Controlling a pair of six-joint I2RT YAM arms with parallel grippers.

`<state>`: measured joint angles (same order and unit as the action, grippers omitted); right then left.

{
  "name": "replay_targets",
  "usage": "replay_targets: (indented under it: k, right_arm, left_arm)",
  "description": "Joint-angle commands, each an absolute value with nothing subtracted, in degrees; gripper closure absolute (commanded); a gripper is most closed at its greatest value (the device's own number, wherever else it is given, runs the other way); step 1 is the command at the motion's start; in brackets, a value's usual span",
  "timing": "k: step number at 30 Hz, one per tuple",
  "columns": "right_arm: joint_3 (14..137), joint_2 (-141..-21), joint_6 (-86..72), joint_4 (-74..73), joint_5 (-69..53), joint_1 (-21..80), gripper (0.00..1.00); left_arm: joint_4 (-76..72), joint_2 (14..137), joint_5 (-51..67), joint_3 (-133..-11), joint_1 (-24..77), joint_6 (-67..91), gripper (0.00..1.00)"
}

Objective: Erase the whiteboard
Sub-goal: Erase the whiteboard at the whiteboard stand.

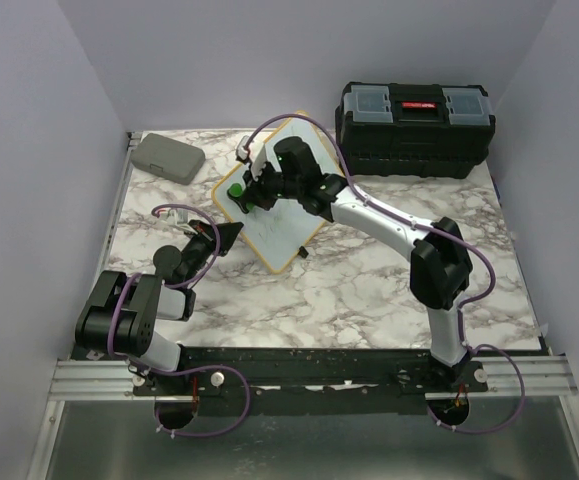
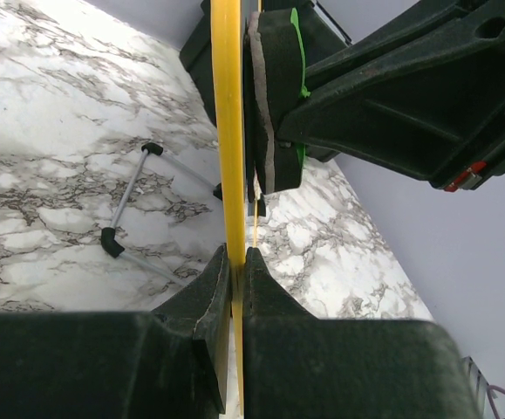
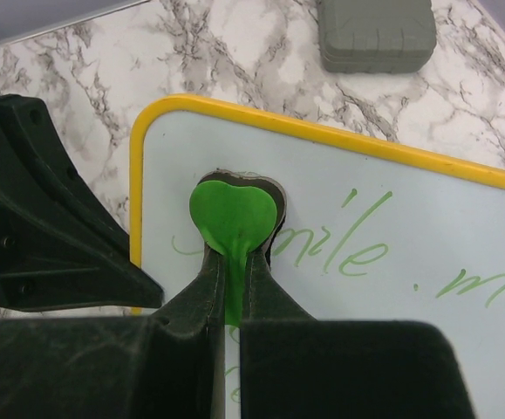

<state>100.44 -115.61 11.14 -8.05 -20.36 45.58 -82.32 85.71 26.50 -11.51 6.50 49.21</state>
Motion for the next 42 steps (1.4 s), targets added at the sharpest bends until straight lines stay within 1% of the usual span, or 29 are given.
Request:
replay_targets:
  k: [1, 8, 17, 26, 28, 31, 35, 39, 42]
  right_arm:
    - [100.4, -115.8, 12.9, -12.5, -22.4, 47.4, 0.99]
    - [99.7, -115.2, 13.9, -12.5, -22.4, 47.6, 0.99]
    - [102.8, -116.4, 11.0, -9.9, -8.9, 47.5, 0.99]
    - [102.9, -116.4, 10.2, -9.1, -5.3, 46.8, 0.99]
    - [103.2, -116.3, 10.1, -9.2, -6.0, 46.4, 0.99]
    - [103.4, -116.2, 11.3, -10.3, -10.2, 46.3, 0.99]
    - [106.9, -118.4, 13.9, -18.0, -17.8, 46.3, 0.99]
    - [104.6, -117.0, 17.2, -20.6, -21.4, 46.4, 0.99]
    - [103.5, -116.1, 18.6, -22.1, -21.8, 46.7, 0.99]
  left_arm:
    - [-83.2, 84.8, 27.8, -12.4, 7.5, 47.7, 1.00]
    - [-83.2, 85.2, 28.0, -12.6, 7.5, 47.6, 1.00]
    - [-83.7, 85.2, 28.2, -12.2, 7.5, 47.6, 1.00]
    - [-83.9, 85.6, 28.5, -12.2, 7.5, 47.6, 1.00]
    - [-83.9, 85.7, 28.4, -12.2, 7.5, 47.5, 1.00]
    - [-84.1, 85.9, 28.5, -12.2, 7.5, 47.5, 1.00]
    - [-84.1, 86.3, 28.8, -12.4, 7.5, 47.7, 1.00]
    - [-84.0, 86.3, 29.0, -12.5, 7.5, 47.7, 1.00]
    - [-83.8, 86.4, 29.0, -12.6, 7.5, 47.5, 1.00]
